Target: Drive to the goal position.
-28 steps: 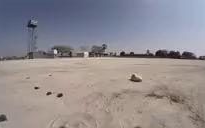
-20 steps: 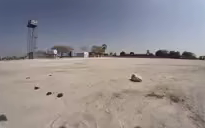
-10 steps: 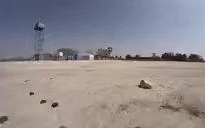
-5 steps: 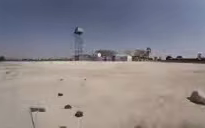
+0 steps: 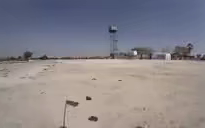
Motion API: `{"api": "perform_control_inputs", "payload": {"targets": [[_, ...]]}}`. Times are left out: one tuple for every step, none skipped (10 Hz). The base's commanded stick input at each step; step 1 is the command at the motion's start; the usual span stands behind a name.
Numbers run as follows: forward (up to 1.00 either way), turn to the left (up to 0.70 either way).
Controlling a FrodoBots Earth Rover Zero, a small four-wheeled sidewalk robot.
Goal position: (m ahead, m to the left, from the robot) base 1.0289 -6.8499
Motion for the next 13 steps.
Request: {"api": "perform_control_inputs", "payload": {"targets": [[0.7,0.0],[0.43,0.0],[0.06,0.0],[0.0,0.0],[0.0,0.0],[0.0,0.0],[0.0,0.0],[0.0,0.0],[0.0,0.0],[0.0,0.0],[0.0,0.0],[0.0,0.0],[0.7,0.0]]}}
